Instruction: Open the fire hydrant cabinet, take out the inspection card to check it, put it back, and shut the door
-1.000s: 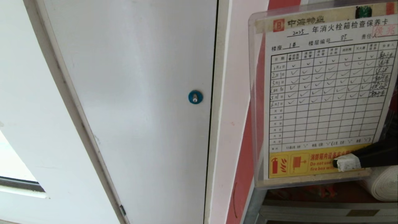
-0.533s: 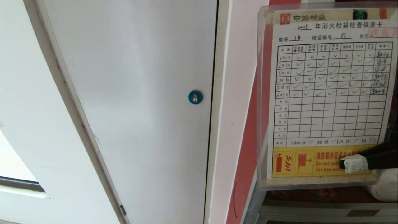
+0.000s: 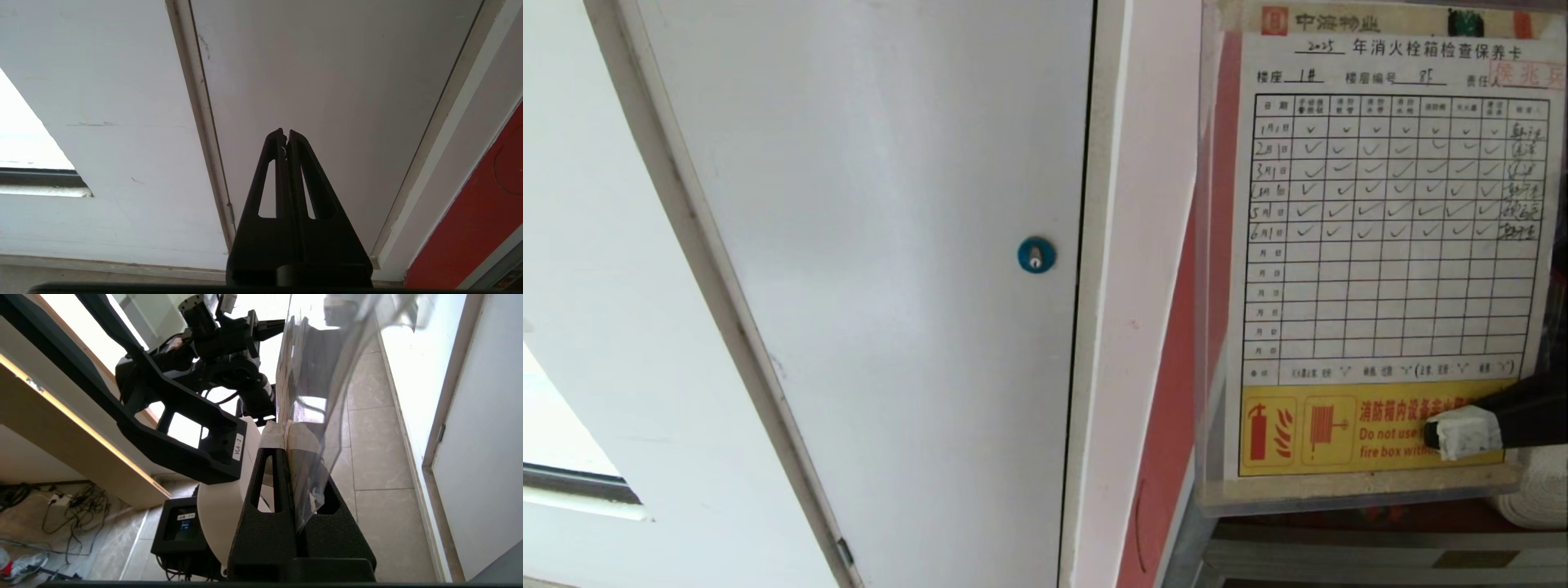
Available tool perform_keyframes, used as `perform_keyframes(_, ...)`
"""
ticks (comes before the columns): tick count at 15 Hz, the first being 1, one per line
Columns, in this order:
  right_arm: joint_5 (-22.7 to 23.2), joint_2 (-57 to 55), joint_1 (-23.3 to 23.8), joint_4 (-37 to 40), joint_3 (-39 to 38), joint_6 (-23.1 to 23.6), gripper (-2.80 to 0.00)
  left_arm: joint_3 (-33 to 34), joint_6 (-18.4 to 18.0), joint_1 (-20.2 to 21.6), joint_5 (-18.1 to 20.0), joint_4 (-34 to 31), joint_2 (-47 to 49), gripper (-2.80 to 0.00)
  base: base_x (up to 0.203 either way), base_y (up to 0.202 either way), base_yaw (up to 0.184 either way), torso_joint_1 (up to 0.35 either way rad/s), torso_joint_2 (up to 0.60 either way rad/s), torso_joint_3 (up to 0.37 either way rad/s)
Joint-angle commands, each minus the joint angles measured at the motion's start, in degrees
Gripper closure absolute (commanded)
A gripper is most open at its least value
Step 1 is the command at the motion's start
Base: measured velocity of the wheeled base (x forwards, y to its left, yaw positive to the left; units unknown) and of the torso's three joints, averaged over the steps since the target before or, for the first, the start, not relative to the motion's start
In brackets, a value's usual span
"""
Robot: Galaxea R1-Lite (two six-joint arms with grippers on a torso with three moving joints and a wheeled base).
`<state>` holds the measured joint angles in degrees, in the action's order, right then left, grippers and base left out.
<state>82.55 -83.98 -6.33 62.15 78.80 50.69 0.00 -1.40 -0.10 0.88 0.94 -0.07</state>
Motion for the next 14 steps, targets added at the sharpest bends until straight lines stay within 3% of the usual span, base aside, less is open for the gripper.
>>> perform_keyframes(1,0.48,0.27,-0.09,0.34,-0.17,0.29,0.00,0.36,0.00,0.01,0.00,0.03,0.07,0.00,0.000,0.000,0.000,0.000,0.00,0.000)
perform_keyframes(7,0.50,-0.66,-2.02,-0.71,0.56,0.29,0.00,0.35,0.00,0.01,0.00,0.03,0.07,0.00,0.000,0.000,0.000,0.000,0.00,0.000)
perform_keyframes(14,0.33,-6.29,-9.59,-0.97,7.86,-1.13,0.00,0.35,0.00,0.01,0.00,0.03,-0.01,0.00,0.000,0.000,0.000,0.000,0.00,0.000)
